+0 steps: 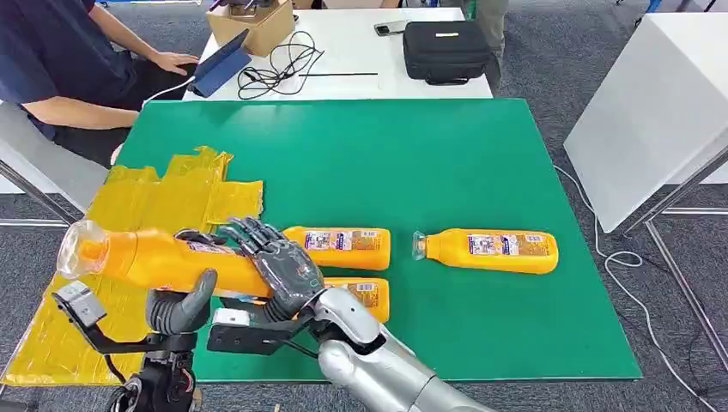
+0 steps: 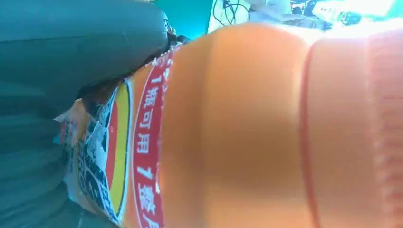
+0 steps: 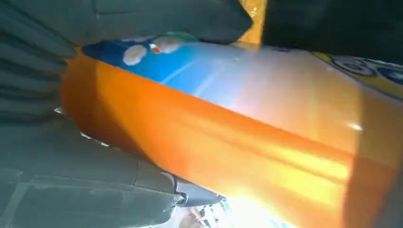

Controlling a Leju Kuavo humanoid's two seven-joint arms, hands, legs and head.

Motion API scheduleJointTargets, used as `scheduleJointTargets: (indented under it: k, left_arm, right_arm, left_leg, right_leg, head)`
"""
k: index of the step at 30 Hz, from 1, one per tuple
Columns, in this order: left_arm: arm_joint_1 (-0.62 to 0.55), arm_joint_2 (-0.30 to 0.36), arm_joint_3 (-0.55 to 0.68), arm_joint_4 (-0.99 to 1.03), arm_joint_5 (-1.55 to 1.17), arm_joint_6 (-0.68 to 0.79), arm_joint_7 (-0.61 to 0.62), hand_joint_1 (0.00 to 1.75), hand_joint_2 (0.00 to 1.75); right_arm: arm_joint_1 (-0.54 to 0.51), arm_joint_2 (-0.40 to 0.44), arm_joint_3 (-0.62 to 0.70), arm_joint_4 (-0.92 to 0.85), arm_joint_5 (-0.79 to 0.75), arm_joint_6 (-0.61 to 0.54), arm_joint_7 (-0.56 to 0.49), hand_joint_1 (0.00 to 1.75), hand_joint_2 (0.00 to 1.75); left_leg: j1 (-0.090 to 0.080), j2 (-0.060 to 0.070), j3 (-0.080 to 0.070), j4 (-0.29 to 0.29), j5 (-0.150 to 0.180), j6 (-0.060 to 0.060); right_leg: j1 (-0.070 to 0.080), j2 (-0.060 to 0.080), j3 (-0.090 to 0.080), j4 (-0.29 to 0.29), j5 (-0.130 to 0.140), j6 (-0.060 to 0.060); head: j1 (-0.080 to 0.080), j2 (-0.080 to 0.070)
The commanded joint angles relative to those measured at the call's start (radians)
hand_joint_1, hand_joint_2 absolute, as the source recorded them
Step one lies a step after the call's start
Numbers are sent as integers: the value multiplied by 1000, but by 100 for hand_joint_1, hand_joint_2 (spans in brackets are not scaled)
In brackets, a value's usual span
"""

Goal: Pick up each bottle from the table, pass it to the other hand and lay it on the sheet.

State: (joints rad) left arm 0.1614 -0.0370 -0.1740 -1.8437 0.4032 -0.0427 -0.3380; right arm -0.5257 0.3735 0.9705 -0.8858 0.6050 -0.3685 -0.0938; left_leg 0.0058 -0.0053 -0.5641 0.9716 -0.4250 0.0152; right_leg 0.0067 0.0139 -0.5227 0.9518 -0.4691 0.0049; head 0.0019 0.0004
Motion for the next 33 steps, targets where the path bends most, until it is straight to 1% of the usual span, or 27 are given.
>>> scheduleJointTargets:
  k: [1, 2, 3, 6, 7, 8, 11, 14, 16, 19, 20, 21, 22, 23, 24, 25, 26, 27, 28, 29, 30, 31, 32, 33]
  left_arm:
    - [-37, -10, 38, -15, -1, -6, -6, 175, 175]
    - [34, 39, 170, -83, 16, 3, -8, 175, 175]
    - [-60, 48, 189, 70, 36, -88, 15, 175, 175]
    - [-92, 55, 172, 100, 8, -78, 17, 175, 175]
    - [-104, 59, 167, 110, 0, -68, 20, 175, 175]
    - [-108, 60, 166, 112, -1, -67, 21, 175, 175]
    - [-108, 60, 166, 112, -1, -67, 21, 175, 175]
    - [-106, 61, 167, 111, -1, -67, 21, 175, 175]
    - [-104, 63, 168, 105, -13, -53, 21, 175, 175]
    - [-139, 78, 175, 123, -50, -8, 23, 175, 175]
    - [-147, 82, 182, 130, -61, 4, 23, 175, 175]
    - [-133, 86, 209, 116, -87, 41, 14, 175, 175]
    - [-120, 93, 224, 107, -95, 49, 13, 175, 175]
    - [-114, 98, 236, 103, -102, 54, 12, 175, 175]
    - [-103, 101, 260, 100, -113, 61, 12, 175, 175]
    - [-99, 98, 275, 101, -136, 71, 9, 175, 175]
    - [-98, 96, 286, 101, -157, 80, 8, 175, 175]
    - [-97, 96, 306, 110, -213, 109, 1, 175, 175]
    - [-101, 97, 318, 120, -247, 124, -2, 175, 175]
    - [-108, 97, 327, 134, -295, 150, -8, 175, 175]
    - [-157, 112, 326, 189, -566, 414, -52, 175, 175]
    - [-217, 141, 305, 251, -925, 645, -35, 175, 175]
    - [-252, 149, 302, 293, -1062, 722, -7, 175, 175]
    - [-291, 136, 310, 333, -1205, 741, 25, 175, 175]
  right_arm:
    - [0, -45, -60, 29, 3, 9, 9, 0, 0]
    - [52, -163, -248, -254, -49, 25, -32, 0, 0]
    - [80, -211, -340, -367, 11, 33, 14, 0, 0]
    - [79, -210, -358, -387, 14, 36, 18, 0, 0]
    - [78, -215, -362, -396, 12, 38, 20, 0, 0]
    - [77, -216, -364, -400, 12, 38, 20, 0, 0]
    - [77, -216, -364, -400, 12, 38, 20, 0, 0]
    - [81, -215, -361, -399, 12, 38, 20, 0, 0]
    - [82, -215, -363, -401, 9, 32, 20, 0, 0]
    - [87, -244, -362, -451, 1, 22, 22, 0, 0]
    - [92, -253, -368, -470, -3, 20, 24, 0, 0]
    - [88, -255, -371, -486, -29, 40, 15, 0, 0]
    - [89, -256, -379, -501, -36, 39, 14, 0, 0]
    - [91, -257, -385, -514, -45, 39, 13, 0, 0]
    - [95, -270, -401, -552, -58, 42, 11, 0, 0]
    - [104, -277, -415, -578, -72, 50, 11, 0, 0]
    - [109, -281, -424, -593, -74, 54, 11, 0, 0]
    - [117, -292, -440, -617, -74, 59, 8, 0, 0]
    - [122, -300, -448, -626, -70, 61, 6, 0, 0]
    - [127, -304, -456, -630, -67, 60, 5, 0, 0]
    - [134, -324, -456, -630, -67, 62, 6, 0, 0]
    - [139, -337, -462, -618, -94, 63, -18, 0, 0]
    - [141, -340, -464, -610, -113, 67, -37, 0, 0]
    - [141, -341, -465, -604, -124, 70, -46, 0, 0]
  left_leg:
    - [1, -4, 5, -1, -2, 0]
    - [0, -2, 2, -1, 0, 0]
    - [1, -3, 4, 0, -1, 0]
    - [1, -3, 1, 0, 0, 0]
    - [0, -2, 4, -1, -1, 0]
    - [-1, -8, 1, -1, 1, 0]
    - [-1, -4, 2, -1, 1, 0]
    - [0, -5, 2, -1, 1, 0]
    - [0, -5, 5, -1, -1, 0]
    - [0, -5, 2, 0, 0, 0]
    - [0, -5, 3, 0, 0, 0]
    - [0, -6, 1, 0, 1, 0]
    - [0, -6, 2, 0, 0, 0]
    - [1, -4, 3, 1, -1, 0]
    - [0, -2, 2, 0, 0, 0]
    - [0, -2, 4, 0, -1, 0]
    - [0, -2, 1, 0, 0, 0]
    - [1, -2, 3, 0, -1, 0]
    - [0, -3, 1, 0, 0, 0]
    - [1, -4, 4, 0, -1, 0]
    - [0, -3, 2, -1, 0, 0]
    - [0, -6, 3, -1, 1, 0]
    - [1, -8, 4, -1, 0, 0]
    - [0, -8, 2, -1, 2, 0]
  right_leg:
    - [1, -5, 8, -3, -2, 2]
    - [0, -3, 3, -1, -1, 1]
    - [1, -4, 6, -2, -1, 2]
    - [1, -4, 3, -2, -1, 1]
    - [0, -4, 5, -2, -1, 2]
    - [-1, -8, 4, -1, -1, 2]
    - [-1, -4, 3, -1, 1, 2]
    - [-1, -4, 4, -2, 0, 1]
    - [0, -5, 7, -2, -1, 2]
    - [-1, -4, 3, -1, 0, 1]
    - [0, -5, 5, -1, -1, 2]
    - [-1, -5, 2, -1, 0, 1]
    - [0, -6, 3, -1, 0, 2]
    - [0, -5, 5, -1, -1, 2]
    - [0, -2, 2, -1, 0, 2]
    - [0, -2, 4, -1, 0, 2]
    - [0, -1, 2, -1, 1, 2]
    - [1, -3, 4, -1, -1, 2]
    - [0, -3, 2, -1, 0, 2]
    - [1, -5, 6, -2, -1, 2]
    - [0, -4, 4, -2, 0, 2]
    - [0, -6, 5, -2, 0, 2]
    - [1, -9, 8, -3, -1, 3]
    - [0, -8, 5, -2, 0, 2]
  head:
    - [0, 0]
    - [0, 0]
    - [0, 0]
    - [0, 0]
    - [0, 0]
    - [1, 0]
    - [0, 0]
    - [0, 0]
    - [0, 0]
    - [0, 0]
    - [0, 0]
    - [0, 0]
    - [0, 0]
    - [0, 0]
    - [0, 0]
    - [0, 0]
    - [0, 0]
    - [0, 0]
    - [0, 0]
    - [0, 0]
    - [0, 0]
    - [0, 0]
    - [0, 0]
    - [0, 0]
